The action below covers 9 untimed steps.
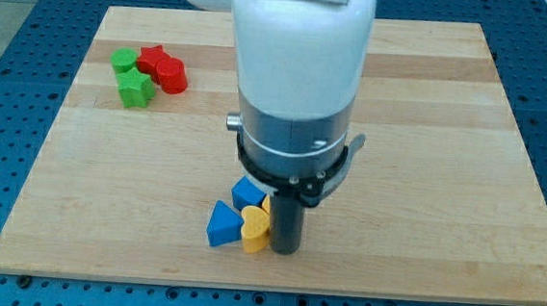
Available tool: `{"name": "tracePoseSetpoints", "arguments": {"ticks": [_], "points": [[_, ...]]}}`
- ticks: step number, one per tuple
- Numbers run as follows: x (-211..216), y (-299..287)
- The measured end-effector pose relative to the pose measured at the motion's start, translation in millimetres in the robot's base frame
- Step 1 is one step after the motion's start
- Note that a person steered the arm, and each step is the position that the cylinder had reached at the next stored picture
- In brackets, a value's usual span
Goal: Separate the yellow hexagon from the yellow heart
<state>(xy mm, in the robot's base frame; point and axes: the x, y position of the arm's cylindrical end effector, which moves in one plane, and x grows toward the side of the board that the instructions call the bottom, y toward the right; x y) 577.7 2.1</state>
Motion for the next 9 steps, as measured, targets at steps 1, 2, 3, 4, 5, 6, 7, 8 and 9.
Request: {"name": "tracePoseSetpoints", "arguments": {"ticks": [1, 2, 3, 4, 5, 6, 7, 8, 9], "points": [[-8, 0], [-10, 0], [-15, 0], [-27, 0], [-43, 0], [-63, 0], [-83, 0], [-105, -6], [-112, -41]]}}
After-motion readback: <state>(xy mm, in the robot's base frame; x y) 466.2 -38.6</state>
